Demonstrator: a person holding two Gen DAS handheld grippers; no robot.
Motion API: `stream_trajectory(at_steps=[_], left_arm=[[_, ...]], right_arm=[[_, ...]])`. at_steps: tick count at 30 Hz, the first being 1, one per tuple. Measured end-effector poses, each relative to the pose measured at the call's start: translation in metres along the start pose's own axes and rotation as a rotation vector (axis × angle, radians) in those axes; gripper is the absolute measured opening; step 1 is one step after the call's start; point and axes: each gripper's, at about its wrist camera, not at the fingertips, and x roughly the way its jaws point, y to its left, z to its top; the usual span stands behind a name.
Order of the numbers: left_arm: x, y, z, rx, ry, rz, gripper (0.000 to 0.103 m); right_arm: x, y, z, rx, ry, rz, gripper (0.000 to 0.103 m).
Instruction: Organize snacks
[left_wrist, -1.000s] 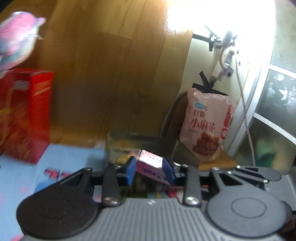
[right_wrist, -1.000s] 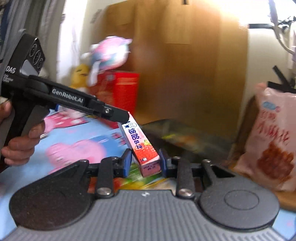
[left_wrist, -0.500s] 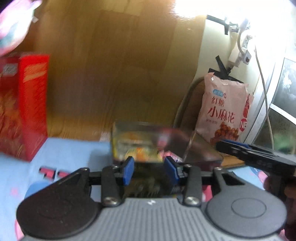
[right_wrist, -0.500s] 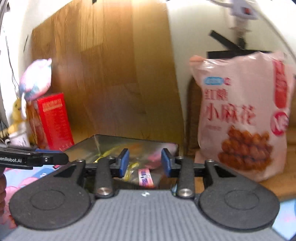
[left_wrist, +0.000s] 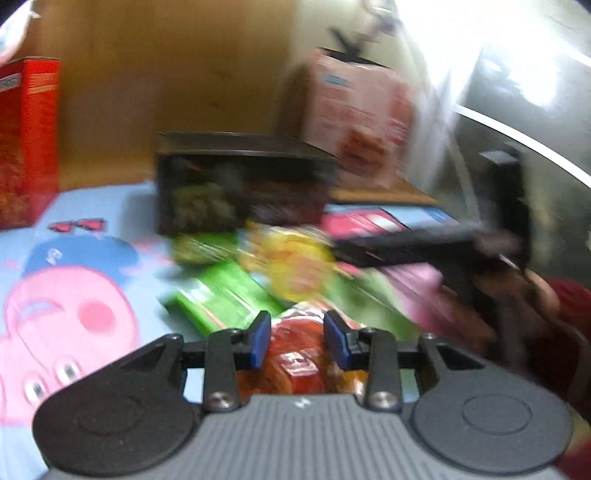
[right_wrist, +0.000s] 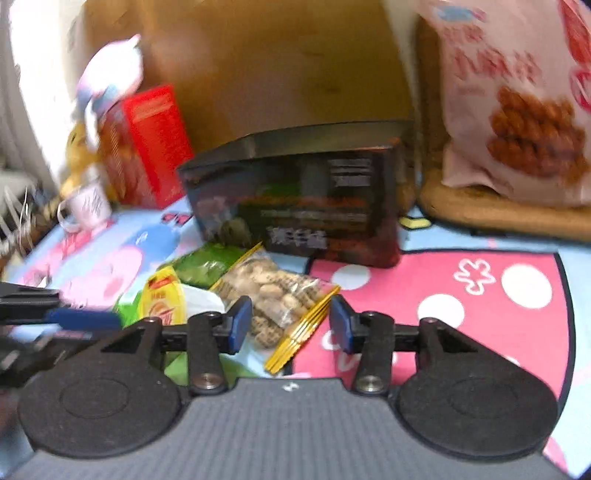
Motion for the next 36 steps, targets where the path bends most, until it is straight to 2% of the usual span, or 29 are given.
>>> stream_trajectory(at_steps=[1,2,5,7,11,14,16,20,23,24,26,27,28,33,36], left_arm=[[-0.007,-0.005,-0.006,0.02,0.008,-0.019,0.033],[-0.014,-0.008,-0.01,0.037,0.01,-0.026,0.034],[-0.034,-0.004,-0.012,0.028,-0.027,-0.014,0.039],[-0.045,0.009,-0.005,-0.032,-0.07,0.001,0.043],[-0.045,0.044,0.023,-0.176,-0.12,0.005,0.043],[-0.024,0.057,0.047,-0.221,-0.129,0.001,0.045],[-0.002,0.064,0.06,-0.272,-0.102,-0.043,0.05],[0.04,0.068,0.075,-0.342,-0.038,-0.122,0.057],[0.067,0.068,0.076,-0.407,0.004,-0.175,0.067],[0.074,0.068,0.075,-0.428,0.011,-0.196,0.067],[0.079,0.066,0.076,-0.445,0.01,-0.223,0.06],[0.079,0.064,0.077,-0.438,0.008,-0.228,0.044],[0.077,0.062,0.08,-0.428,0.006,-0.216,0.035],[0.049,0.06,0.105,-0.369,-0.109,-0.202,0.036],[0.043,0.06,0.126,-0.328,-0.171,-0.132,0.039]], right_arm=[[-0.001,0.003,-0.002,-0.004,0.004,0.018,0.035],[-0.001,0.005,-0.003,-0.01,0.004,0.038,0.029],[-0.003,0.014,-0.006,-0.053,-0.011,0.027,0.026],[-0.007,0.017,-0.008,-0.053,-0.03,0.023,0.021],[-0.015,0.015,-0.009,-0.03,-0.093,0.041,0.016],[-0.015,0.001,-0.007,0.071,-0.103,0.052,0.014],[-0.016,-0.015,-0.005,0.172,-0.103,0.088,0.014],[-0.02,-0.051,-0.007,0.396,-0.122,0.182,0.014],[-0.023,-0.07,-0.012,0.526,-0.148,0.28,0.014],[-0.022,-0.074,-0.013,0.558,-0.15,0.314,0.014],[-0.022,-0.077,-0.013,0.581,-0.148,0.355,0.014],[-0.022,-0.075,-0.012,0.579,-0.148,0.367,0.014],[-0.023,-0.072,-0.009,0.57,-0.148,0.376,0.014],[-0.045,-0.049,0.027,0.413,-0.239,0.364,0.014],[-0.042,-0.039,0.057,0.329,-0.282,0.338,0.014]])
